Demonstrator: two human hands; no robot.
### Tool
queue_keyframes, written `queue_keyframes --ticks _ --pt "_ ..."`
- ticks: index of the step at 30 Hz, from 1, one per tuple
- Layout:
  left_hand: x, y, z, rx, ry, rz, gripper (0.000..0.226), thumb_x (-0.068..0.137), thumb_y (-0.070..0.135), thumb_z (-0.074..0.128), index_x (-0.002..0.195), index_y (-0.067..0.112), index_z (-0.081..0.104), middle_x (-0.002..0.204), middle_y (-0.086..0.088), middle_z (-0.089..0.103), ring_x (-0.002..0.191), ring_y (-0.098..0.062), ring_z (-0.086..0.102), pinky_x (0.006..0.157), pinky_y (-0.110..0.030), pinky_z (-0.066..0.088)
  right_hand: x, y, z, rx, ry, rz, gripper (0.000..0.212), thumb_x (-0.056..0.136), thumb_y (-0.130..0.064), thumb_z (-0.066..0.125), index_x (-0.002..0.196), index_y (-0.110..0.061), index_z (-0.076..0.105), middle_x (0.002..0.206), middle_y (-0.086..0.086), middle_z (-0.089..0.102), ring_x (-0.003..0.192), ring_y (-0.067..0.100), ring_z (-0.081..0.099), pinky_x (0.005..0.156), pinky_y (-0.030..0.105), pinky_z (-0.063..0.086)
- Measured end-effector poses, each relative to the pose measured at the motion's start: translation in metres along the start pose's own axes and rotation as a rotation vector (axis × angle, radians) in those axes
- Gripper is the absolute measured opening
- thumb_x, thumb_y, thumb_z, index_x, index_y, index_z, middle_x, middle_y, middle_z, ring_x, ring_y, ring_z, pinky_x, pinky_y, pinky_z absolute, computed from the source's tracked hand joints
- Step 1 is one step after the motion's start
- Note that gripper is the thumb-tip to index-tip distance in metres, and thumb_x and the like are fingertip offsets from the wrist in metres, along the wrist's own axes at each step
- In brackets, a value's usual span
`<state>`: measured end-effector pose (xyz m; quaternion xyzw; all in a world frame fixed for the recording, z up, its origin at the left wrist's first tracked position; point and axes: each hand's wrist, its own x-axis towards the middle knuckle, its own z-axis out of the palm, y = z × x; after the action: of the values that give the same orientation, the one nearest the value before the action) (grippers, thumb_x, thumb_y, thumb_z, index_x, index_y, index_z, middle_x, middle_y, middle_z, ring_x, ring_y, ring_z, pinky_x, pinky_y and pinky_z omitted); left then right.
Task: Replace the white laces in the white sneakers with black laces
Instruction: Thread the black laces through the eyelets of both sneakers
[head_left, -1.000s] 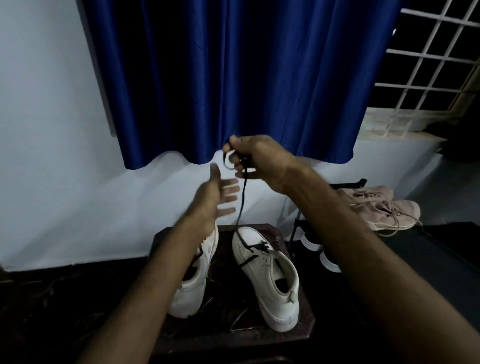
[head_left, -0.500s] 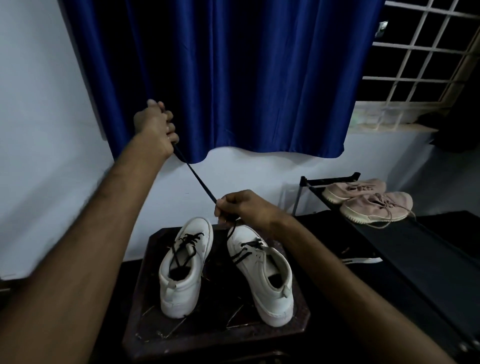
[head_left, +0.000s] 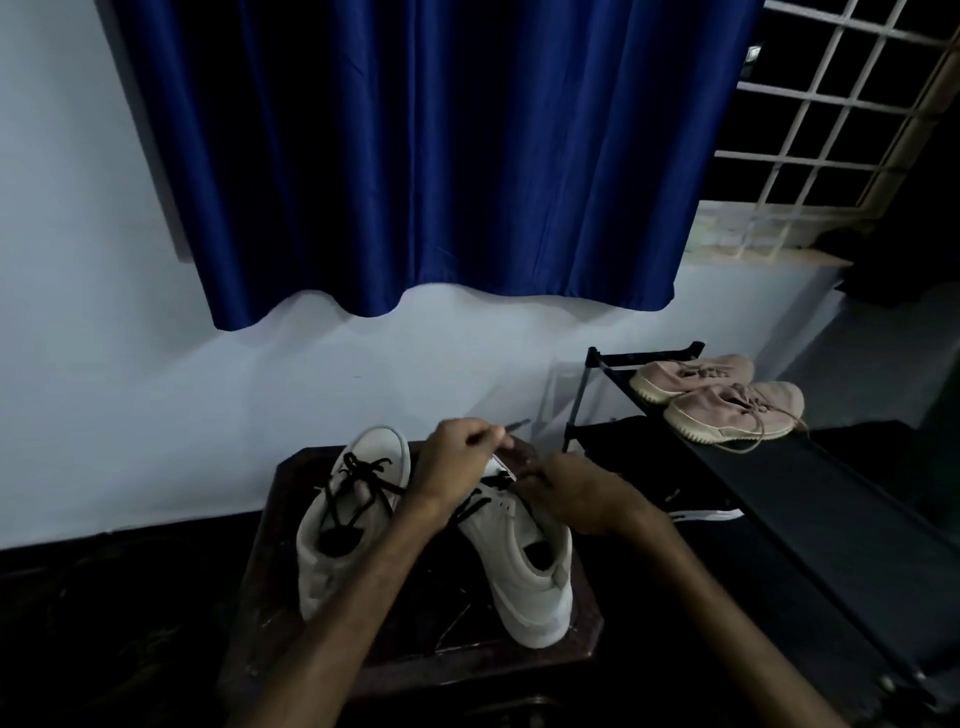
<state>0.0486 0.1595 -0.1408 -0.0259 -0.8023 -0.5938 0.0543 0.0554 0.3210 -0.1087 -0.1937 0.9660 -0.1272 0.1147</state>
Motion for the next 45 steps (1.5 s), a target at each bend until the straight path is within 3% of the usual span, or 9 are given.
queue_keyframes --ticks 4,10,19,25,31,33,39,45 --pt "-0.011 -0.024 0.019 0.124 0.049 0.021 0.027 0.074 0.043 0.064 0.076 0.019 0.077 0.076 0.006 0.074 0.075 -0.01 0.07 0.073 -0.038 0.056 0.002 0.014 0.021 0.089 0.24 0.06 0.03 0.098 -0.03 0.049 0.104 -0.005 0.066 0.102 0.017 0.07 0.097 0.034 0.064 0.081 0.042 0.05" --pt "-0.015 -0.024 0.02 0.227 0.056 0.132 0.011 0.085 0.019 0.068 0.088 0.018 0.079 0.087 0.007 0.076 0.083 -0.002 0.069 0.074 -0.017 0.051 0.003 0.032 0.033 0.27 0.327 0.104 0.027 0.099 -0.022 0.05 0.099 -0.003 0.069 0.098 0.015 0.072 0.095 0.03 0.066 0.082 0.042 0.05" --pt "-0.013 -0.027 0.023 0.184 0.12 0.107 0.012 0.075 0.028 0.078 0.071 0.017 0.075 0.071 0.011 0.072 0.07 -0.004 0.068 0.069 -0.031 0.055 0.004 0.034 0.038 0.372 0.391 0.155 0.028 0.099 -0.02 0.052 0.092 0.001 0.068 0.087 0.016 0.071 0.084 0.026 0.066 0.076 0.039 0.049" --pt "-0.002 -0.033 0.017 0.31 0.053 0.132 0.029 0.062 0.046 0.058 0.069 0.022 0.072 0.075 0.01 0.071 0.075 -0.004 0.067 0.071 -0.033 0.055 0.01 0.029 0.044 0.368 0.389 0.151 0.029 0.097 -0.022 0.051 0.082 -0.002 0.065 0.084 0.019 0.07 0.085 0.032 0.065 0.072 0.04 0.048" --pt "-0.004 -0.029 0.014 0.367 0.02 0.18 0.017 0.071 0.032 0.065 0.081 0.027 0.077 0.083 0.015 0.074 0.08 0.001 0.067 0.076 -0.029 0.056 0.01 0.028 0.047 0.37 0.392 0.146 0.027 0.097 -0.022 0.05 0.075 -0.01 0.06 0.078 0.014 0.066 0.074 0.026 0.058 0.071 0.041 0.047" --pt "-0.004 -0.031 0.016 0.321 0.022 0.172 0.017 0.07 0.032 0.064 0.079 0.026 0.077 0.081 0.015 0.073 0.079 0.001 0.067 0.076 -0.031 0.056 0.012 0.029 0.049 0.37 0.394 0.153 0.027 0.096 -0.023 0.051 0.078 -0.006 0.063 0.08 0.015 0.068 0.077 0.03 0.062 0.071 0.041 0.049" --pt "-0.008 -0.026 0.016 0.393 0.11 0.122 0.005 0.068 0.026 0.07 0.07 0.023 0.074 0.078 0.009 0.073 0.076 -0.007 0.068 0.071 -0.029 0.055 0.014 0.032 0.052 0.414 0.404 0.158 0.03 0.097 -0.025 0.05 0.077 -0.007 0.063 0.07 0.004 0.058 0.069 0.017 0.05 0.067 0.04 0.046" --pt "-0.002 -0.026 0.018 0.431 0.076 0.054 0.026 0.058 0.041 0.056 0.07 0.025 0.073 0.08 0.01 0.074 0.078 -0.009 0.069 0.072 -0.032 0.056 0.015 0.033 0.054 0.419 0.415 0.156 0.03 0.096 -0.026 0.05 0.076 -0.008 0.064 0.069 0.005 0.059 0.069 0.018 0.049 0.068 0.042 0.047"
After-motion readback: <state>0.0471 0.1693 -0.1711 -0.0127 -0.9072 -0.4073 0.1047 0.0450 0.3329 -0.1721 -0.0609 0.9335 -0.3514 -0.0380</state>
